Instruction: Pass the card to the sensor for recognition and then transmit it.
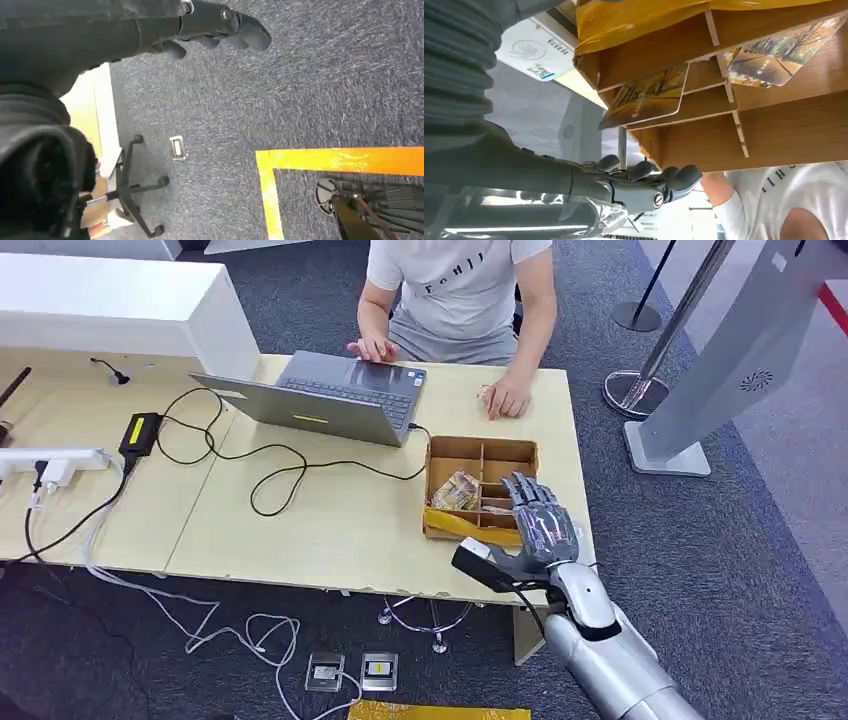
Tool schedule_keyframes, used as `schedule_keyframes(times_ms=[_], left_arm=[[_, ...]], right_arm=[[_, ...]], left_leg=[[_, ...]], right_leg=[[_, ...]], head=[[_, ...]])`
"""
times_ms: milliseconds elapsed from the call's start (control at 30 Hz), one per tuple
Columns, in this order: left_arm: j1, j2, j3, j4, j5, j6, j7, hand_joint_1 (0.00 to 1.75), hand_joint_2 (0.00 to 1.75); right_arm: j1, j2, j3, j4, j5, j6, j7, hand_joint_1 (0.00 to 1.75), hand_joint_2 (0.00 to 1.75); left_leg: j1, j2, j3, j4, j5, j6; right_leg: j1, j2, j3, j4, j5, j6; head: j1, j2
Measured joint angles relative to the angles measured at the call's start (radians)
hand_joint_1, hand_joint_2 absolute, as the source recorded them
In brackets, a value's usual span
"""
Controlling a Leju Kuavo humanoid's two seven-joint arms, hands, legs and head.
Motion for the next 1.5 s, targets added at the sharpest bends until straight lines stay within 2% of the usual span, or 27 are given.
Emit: schedule_keyframes(times_ms=[133, 167, 200, 267, 500, 567, 633, 767, 800, 900, 967, 1033, 1133, 1433, 1500], left_arm=[[0.0, 0.0, 0.0, 0.0, 0.0, 0.0, 0.0, 0.0, 0.0], [0.0, 0.0, 0.0, 0.0, 0.0, 0.0, 0.0, 0.0, 0.0], [0.0, 0.0, 0.0, 0.0, 0.0, 0.0, 0.0, 0.0, 0.0], [0.0, 0.0, 0.0, 0.0, 0.001, 0.0, 0.0, 0.0, 0.0], [0.0, 0.0, 0.0, 0.0, 0.002, 0.0, 0.0, 0.0, 0.0], [0.0, 0.0, 0.0, 0.0, 0.002, 0.0, 0.0, 0.0, 0.0], [0.0, 0.0, 0.0, 0.0, 0.002, 0.0, 0.0, 0.0, 0.0], [0.0, 0.0, 0.0, 0.0, 0.003, 0.0, 0.0, 0.0, 0.0], [0.0, 0.0, 0.0, 0.0, 0.003, 0.0, 0.0, 0.0, 0.0], [0.0, 0.0, -0.003, 0.002, 0.006, 0.0, 0.0, 0.0, 0.0], [0.0, 0.0, -0.009, 0.003, 0.009, 0.0, 0.0, 0.0, 0.0], [0.0, 0.0, -0.01, 0.003, 0.01, 0.0, 0.0, 0.0, 0.0], [0.0, 0.0, -0.015, 0.003, 0.01, 0.0, 0.0, 0.0, 0.0], [0.0, 0.005, -0.023, 0.003, 0.012, 0.002, -0.006, 0.0, 0.0], [0.0, 0.006, -0.023, 0.003, 0.013, 0.002, -0.006, 0.0, 0.0]], right_arm=[[-0.009, 0.01, 0.0, 0.027, 0.0, -0.019, -0.011, 0.0, 1.75], [-0.012, 0.013, 0.0, 0.034, 0.0, -0.024, -0.014, 1.48, 1.75], [-0.015, 0.015, 0.0, 0.042, -0.001, -0.026, -0.018, 1.61, 1.75], [-0.022, 0.021, 0.0, 0.06, -0.002, -0.031, -0.02, 1.75, 1.75], [-0.035, 0.04, 0.0, 0.114, -0.022, -0.051, -0.047, 1.75, 1.75], [-0.035, 0.045, 0.0, 0.125, -0.022, -0.059, -0.05, 1.69, 1.75], [-0.039, 0.049, 0.0, 0.137, -0.023, -0.069, -0.052, 1.75, 1.75], [-0.051, 0.056, -0.001, 0.158, -0.023, -0.077, -0.055, 1.69, 1.75], [-0.05, 0.057, -0.001, 0.164, -0.023, -0.077, -0.056, 1.75, 1.75], [-0.053, 0.061, -0.001, 0.18, -0.023, -0.081, -0.058, 1.75, 1.75], [-0.057, 0.066, -0.001, 0.199, -0.024, -0.09, -0.061, 1.68, 1.75], [-0.057, 0.066, -0.001, 0.208, -0.026, -0.098, -0.067, 1.75, 1.75], [-0.057, 0.067, -0.001, 0.215, -0.03, -0.107, -0.072, 1.75, 1.75], [-0.071, 0.071, -0.003, 0.245, -0.042, -0.187, -0.105, 1.75, 1.75], [-0.088, 0.071, -0.013, 0.243, -0.045, -0.185, -0.111, 1.75, 1.75]], left_leg=[[0.0, 0.0, 0.0, 0.0, 0.0, 0.0], [0.0, 0.0, 0.0, 0.0, 0.0, 0.0], [0.0, 0.0, 0.0, 0.0, 0.0, 0.0], [0.0, 0.0, 0.0, 0.0, 0.0, 0.0], [0.0, 0.0, 0.0, 0.0, 0.0, 0.0], [0.0, 0.0, 0.0, 0.0, 0.0, 0.0], [0.0, 0.0, 0.0, 0.0, 0.0, 0.0], [0.0, 0.0, 0.0, 0.0, 0.0, 0.0], [0.0, 0.0, 0.0, 0.0, 0.0, 0.0], [0.0, 0.0, 0.0, 0.0, 0.0, 0.0], [0.0, 0.0, 0.001, 0.0, 0.0, 0.0], [0.0, 0.0, 0.001, 0.0, 0.0, 0.0], [0.0, 0.0, 0.001, 0.0, 0.0, 0.0], [0.0, 0.0, 0.001, 0.0, 0.0, 0.0], [0.0, 0.001, 0.002, 0.0, 0.0, 0.0]], right_leg=[[0.0, 0.0, 0.0, 0.0, 0.0, 0.0], [0.0, 0.0, 0.0, 0.0, 0.0, 0.0], [0.0, 0.0, 0.0, 0.0, 0.0, 0.0], [0.0, 0.0, 0.0, 0.0, 0.0, 0.0], [0.0, 0.0, 0.0, 0.0, 0.0, 0.0], [0.0, 0.0, 0.0, 0.0, 0.0, 0.0], [0.0, 0.0, 0.0, 0.0, 0.0, 0.0], [0.0, 0.0, 0.0, 0.0, 0.0, 0.0], [0.0, 0.0, 0.0, 0.0, 0.0, 0.0], [0.0, 0.0, 0.0, 0.0, 0.0, 0.0], [0.0, 0.0, 0.0, 0.0, 0.0, 0.0], [0.0, 0.0, 0.0, 0.0, 0.0, 0.0], [0.0, 0.0, 0.001, 0.0, 0.0, 0.0], [0.0, 0.0, 0.001, 0.0, 0.0, 0.0], [0.0, 0.0, 0.001, 0.0, 0.0, 0.0]], head=[[0.0, 0.0], [0.0, 0.0], [0.0, 0.0], [0.0, 0.0], [0.0, 0.0], [0.0, 0.0], [0.0, 0.0], [0.0, 0.0], [0.0, 0.0], [0.0, 0.0], [0.0, 0.0], [0.0, 0.0], [0.0, 0.0], [0.0, 0.0], [0.0, 0.0]])
